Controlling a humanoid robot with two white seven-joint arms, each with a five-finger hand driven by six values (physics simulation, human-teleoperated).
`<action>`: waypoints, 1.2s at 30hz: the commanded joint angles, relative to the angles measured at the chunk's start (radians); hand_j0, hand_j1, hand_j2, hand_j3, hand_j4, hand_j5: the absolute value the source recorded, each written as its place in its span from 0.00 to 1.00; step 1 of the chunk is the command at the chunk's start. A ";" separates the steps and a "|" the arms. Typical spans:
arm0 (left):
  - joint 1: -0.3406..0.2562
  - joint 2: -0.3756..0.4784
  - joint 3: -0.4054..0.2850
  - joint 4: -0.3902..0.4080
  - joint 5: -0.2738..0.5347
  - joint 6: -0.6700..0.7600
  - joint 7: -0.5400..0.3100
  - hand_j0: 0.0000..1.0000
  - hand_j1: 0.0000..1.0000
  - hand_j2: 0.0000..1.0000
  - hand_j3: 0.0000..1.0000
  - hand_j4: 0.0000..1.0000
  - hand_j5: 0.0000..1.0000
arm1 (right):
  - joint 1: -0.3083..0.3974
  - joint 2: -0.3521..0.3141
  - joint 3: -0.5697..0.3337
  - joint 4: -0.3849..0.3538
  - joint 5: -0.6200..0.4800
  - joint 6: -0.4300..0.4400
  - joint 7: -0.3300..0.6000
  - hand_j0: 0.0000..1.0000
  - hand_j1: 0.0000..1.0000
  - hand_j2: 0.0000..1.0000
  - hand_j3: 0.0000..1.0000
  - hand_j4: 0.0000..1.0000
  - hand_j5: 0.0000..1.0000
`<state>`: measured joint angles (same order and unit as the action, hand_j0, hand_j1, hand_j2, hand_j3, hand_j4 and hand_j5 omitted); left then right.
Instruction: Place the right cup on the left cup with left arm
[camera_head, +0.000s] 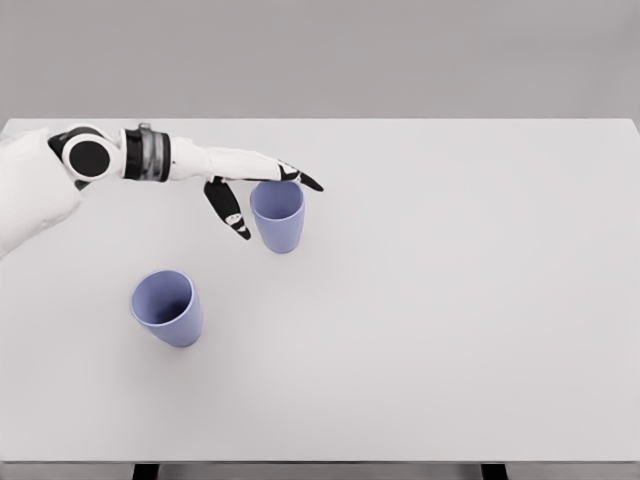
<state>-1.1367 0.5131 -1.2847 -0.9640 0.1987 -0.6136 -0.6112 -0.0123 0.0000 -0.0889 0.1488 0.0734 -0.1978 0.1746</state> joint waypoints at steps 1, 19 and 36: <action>0.002 -0.010 0.021 0.007 -0.010 0.003 0.000 1.00 1.00 1.00 1.00 1.00 1.00 | 0.000 0.000 0.000 0.000 0.000 0.000 0.000 1.00 1.00 1.00 1.00 1.00 1.00; 0.005 0.243 0.056 -0.301 0.103 0.003 0.000 0.51 0.51 0.51 0.51 0.51 0.51 | 0.000 0.000 0.000 0.000 0.000 0.000 0.000 1.00 1.00 1.00 1.00 1.00 1.00; -0.028 0.831 0.148 -0.800 0.304 0.003 0.000 0.52 0.52 0.52 0.52 0.52 0.52 | 0.000 0.000 0.000 0.000 0.000 0.000 0.000 1.00 1.00 1.00 1.00 1.00 1.00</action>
<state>-1.1643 1.2926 -1.1522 -1.7352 0.4755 -0.6141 -0.6124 -0.0123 0.0000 -0.0889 0.1488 0.0734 -0.1978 0.1746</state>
